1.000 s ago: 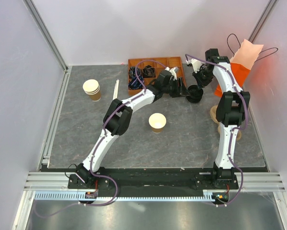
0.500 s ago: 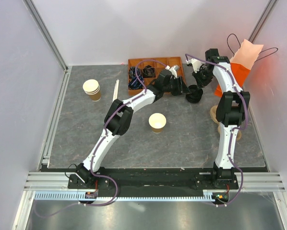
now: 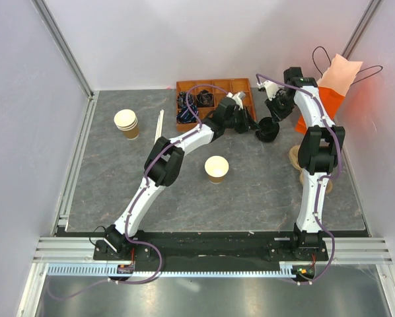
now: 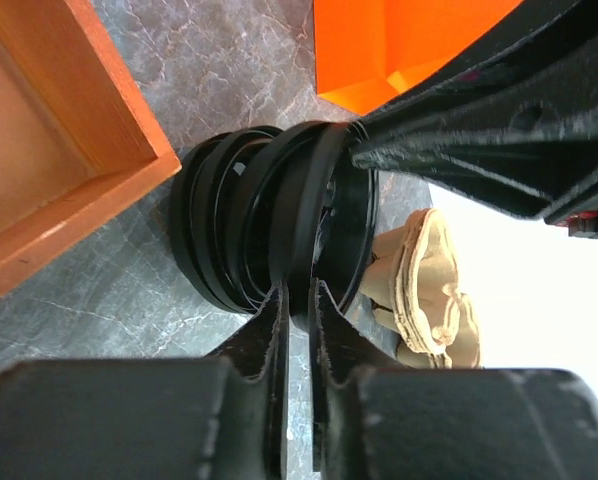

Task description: Pack the takeout coffee

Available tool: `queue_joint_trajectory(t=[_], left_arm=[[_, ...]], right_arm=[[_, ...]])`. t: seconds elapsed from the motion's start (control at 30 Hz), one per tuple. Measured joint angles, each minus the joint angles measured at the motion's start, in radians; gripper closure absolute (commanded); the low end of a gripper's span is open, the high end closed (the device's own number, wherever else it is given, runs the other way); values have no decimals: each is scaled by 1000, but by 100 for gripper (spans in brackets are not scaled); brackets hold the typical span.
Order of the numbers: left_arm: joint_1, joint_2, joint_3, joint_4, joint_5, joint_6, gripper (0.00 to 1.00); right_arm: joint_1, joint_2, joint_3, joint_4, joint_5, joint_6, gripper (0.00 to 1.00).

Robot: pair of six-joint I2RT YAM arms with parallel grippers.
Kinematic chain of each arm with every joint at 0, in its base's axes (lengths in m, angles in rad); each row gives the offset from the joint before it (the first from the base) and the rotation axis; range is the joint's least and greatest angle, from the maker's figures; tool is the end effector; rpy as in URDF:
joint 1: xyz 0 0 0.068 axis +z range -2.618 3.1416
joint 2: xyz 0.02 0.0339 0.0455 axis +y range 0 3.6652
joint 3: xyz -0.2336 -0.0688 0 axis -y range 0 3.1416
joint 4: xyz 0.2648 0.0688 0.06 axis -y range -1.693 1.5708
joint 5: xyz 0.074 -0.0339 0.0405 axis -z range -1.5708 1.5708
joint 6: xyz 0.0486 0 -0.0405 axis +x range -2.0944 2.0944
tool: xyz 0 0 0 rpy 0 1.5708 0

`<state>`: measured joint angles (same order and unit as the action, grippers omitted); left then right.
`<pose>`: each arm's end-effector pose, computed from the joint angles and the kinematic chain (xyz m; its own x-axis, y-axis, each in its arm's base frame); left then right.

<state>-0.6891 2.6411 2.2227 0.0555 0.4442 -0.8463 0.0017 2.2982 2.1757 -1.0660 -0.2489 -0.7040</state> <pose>0.4510 -0.3986 0.1310 -0.8437 -0.1810 -0.5054 0.3809 0.4616 -0.8012 0.4906 0.0128 0.2028 -0.6467 -0.6284 -0.4323 -0.6718 0.7376 -0.0672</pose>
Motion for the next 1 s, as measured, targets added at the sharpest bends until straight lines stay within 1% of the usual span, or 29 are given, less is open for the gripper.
queue_joint_trajectory(t=[0.03, 0.07, 0.13, 0.17, 0.23, 0.27, 0.3, 0.33, 0.43, 0.63, 0.73, 1.0], left_arm=[[1, 0, 0, 1, 0, 0, 97], [2, 0, 0, 0, 1, -1, 98], [2, 0, 0, 1, 3, -2, 98], [3, 0, 0, 2, 3, -3, 98], [7, -1, -4, 4, 4, -5, 98], [8, -1, -5, 3, 5, -7, 98], [10, -2, -9, 4, 7, -10, 98], [13, -2, -14, 5, 10, -14, 98], [21, -3, -26, 6, 18, -25, 98], [35, -21, -51, 6, 47, -43, 98], [41, -61, -76, -1, 65, -44, 98], [63, -231, -130, -3, 121, -44, 98]], right_arm=[[0, 0, 0, -5, -1, 1, 65], [0, -1, 0, -7, -3, 2, 58], [1, -1, 0, -8, -6, 2, 53], [1, -1, 0, -8, -8, 1, 46], [3, -1, 0, -10, -9, 0, 40], [3, -1, 0, -11, -9, 2, 33], [3, -1, 3, -15, -10, 1, 31], [3, -1, 5, -16, -10, 5, 25], [3, -6, 16, -21, -17, 5, 18], [3, -49, 63, -50, -60, 23, 9], [3, -109, 80, -56, -108, 45, 5], [3, -287, 97, -49, -222, 91, 4]])
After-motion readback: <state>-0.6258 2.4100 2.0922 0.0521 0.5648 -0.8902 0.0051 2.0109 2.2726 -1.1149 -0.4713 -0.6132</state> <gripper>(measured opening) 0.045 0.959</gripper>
